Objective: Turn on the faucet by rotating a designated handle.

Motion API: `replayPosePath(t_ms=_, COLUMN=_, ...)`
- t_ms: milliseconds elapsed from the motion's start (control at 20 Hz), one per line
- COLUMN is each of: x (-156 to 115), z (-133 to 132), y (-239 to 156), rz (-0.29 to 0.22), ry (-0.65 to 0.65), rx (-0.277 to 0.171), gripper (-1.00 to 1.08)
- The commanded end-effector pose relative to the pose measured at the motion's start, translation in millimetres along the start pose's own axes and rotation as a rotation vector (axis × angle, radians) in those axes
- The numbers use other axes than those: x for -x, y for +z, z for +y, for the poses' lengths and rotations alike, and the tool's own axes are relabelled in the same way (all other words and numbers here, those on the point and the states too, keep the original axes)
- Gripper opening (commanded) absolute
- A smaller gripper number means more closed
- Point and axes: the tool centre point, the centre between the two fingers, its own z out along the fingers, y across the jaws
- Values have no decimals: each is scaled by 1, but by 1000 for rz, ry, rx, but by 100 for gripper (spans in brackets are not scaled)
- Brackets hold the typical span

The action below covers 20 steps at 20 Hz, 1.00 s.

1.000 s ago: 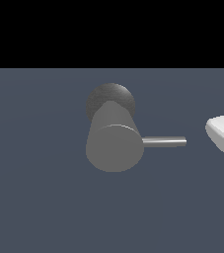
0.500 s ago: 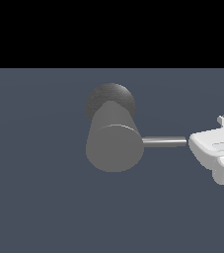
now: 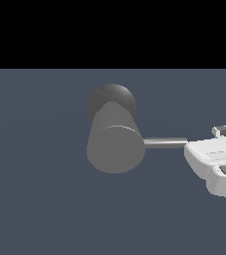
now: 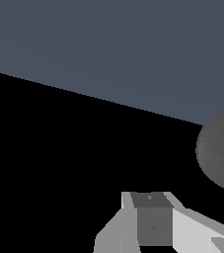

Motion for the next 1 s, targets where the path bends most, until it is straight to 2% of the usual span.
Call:
replayPosePath(t_ms=0, x=-1, z=0, y=0, rz=2, ry=0, rx=0, gripper=-100)
replayPosePath(t_ms=400, x=-3, z=29, y=1, rz=11, ry=65, rx=17, gripper=-100)
replayPosePath(t_ms=950, x=-43, z=102, y=-18, rz=140, ry=238, rx=95, gripper=-100)
